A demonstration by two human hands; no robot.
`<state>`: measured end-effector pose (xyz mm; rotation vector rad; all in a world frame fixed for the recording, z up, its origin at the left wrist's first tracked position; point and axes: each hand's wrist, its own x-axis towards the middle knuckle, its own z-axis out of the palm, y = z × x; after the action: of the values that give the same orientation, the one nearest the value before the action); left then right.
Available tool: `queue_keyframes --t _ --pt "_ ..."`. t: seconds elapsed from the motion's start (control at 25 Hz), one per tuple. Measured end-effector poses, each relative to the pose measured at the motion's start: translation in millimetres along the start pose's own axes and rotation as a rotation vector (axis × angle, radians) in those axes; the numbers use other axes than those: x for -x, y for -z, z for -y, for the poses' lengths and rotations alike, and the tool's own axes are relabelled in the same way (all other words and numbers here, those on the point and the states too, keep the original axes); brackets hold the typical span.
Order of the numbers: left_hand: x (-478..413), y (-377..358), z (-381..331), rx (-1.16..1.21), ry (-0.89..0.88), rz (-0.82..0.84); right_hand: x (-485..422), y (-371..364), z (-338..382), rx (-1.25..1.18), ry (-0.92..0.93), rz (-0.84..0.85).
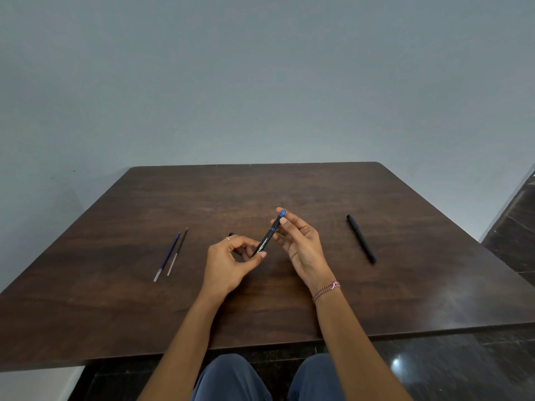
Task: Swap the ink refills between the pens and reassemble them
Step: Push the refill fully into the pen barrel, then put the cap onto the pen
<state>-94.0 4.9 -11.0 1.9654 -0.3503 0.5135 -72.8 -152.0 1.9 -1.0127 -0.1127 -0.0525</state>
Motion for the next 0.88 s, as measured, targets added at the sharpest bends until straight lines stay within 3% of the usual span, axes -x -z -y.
queue_keyframes --t 0.36,0.88 --pt "-0.7 -0.1 -0.5 0.0 0.02 0.005 -3.4 4.0 -0.7 -0.132 0.009 -0.041" --pt "-0.5 0.3 -1.5 -0.001 0.016 0.014 -2.2 1.5 -1.0 -0.045 0.015 -0.022"
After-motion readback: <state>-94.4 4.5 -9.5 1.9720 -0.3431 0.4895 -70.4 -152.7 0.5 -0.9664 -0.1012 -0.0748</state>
